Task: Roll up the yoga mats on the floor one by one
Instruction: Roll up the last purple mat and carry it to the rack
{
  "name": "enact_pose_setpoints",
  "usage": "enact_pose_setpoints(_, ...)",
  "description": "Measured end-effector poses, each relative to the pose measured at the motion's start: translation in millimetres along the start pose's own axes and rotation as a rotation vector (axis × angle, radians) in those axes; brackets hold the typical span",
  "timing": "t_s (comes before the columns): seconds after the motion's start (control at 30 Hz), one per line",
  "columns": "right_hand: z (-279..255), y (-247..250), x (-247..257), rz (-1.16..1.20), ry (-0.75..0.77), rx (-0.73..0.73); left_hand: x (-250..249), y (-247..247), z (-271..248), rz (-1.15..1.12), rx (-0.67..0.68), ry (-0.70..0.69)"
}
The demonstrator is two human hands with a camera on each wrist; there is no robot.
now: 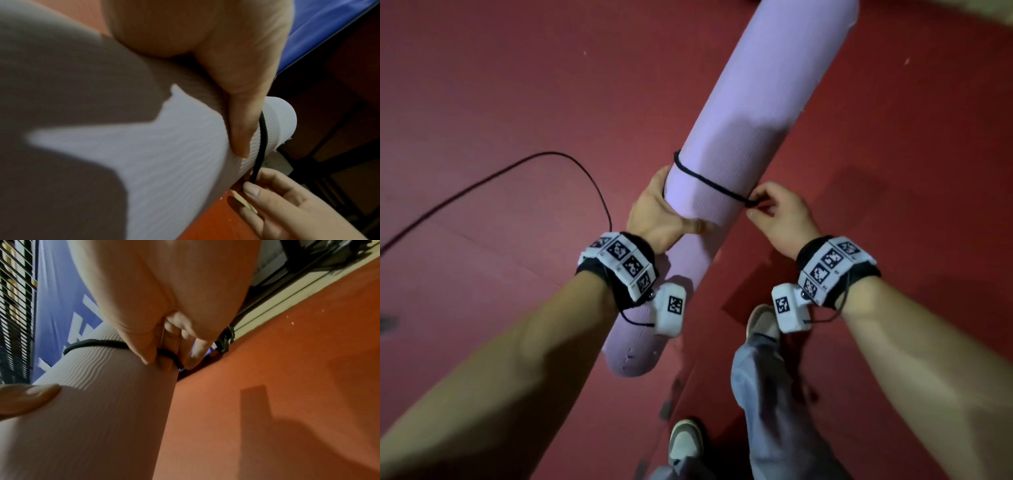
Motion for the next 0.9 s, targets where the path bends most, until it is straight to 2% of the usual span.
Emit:
enact_pose_setpoints(0.17,-23.6,114.4,186.8,-0.002,0.053,-0.05,-189.1,94.0,-77.1,-0.119,-0.099,-0.141)
enact_pose_setpoints(0.3,-31.7,195.4,347.1,-0.033,0.181,-0.072,-334.7,169.4,-137.2,-0.327,-0.157,-0.274)
enact_pose_setpoints(0.47,-28.2,254.4,512.8,-0.075,0.362,0.034,-464.7,253.6,-202.2,-0.493,-0.229,-0.449)
enact_pose_setpoints(0.57,-23.5,263.9,583.2,-0.161,0.466,0.119,-512.3,291.0,-237.7,-0.561,-0.282,-0.553)
enact_pose_setpoints(0.67,-20.2,262.7,632.6,-0.205,0.534,0.202,-537.0,321.3,-262.4,-0.594,-0.359,-0.623)
enact_pose_setpoints(0.77,-14.7,255.8,672.1,-0.203,0.584,0.239,-547.3,349.9,-279.2,-0.586,-0.414,-0.658)
enact_pose_setpoints(0.9,3.7,241.7,716.2,-0.051,0.632,0.269,-546.7,391.7,-289.5,-0.505,-0.525,-0.651)
Point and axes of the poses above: each hand's wrist, its own z-axis towards the middle knuckle, its own y-axis out of the back of the hand, x = y × z, the point moved 8 cm from there along z, towards the middle knuckle, and after that the axes turned 11 degrees about x, right-handed, at the moved point
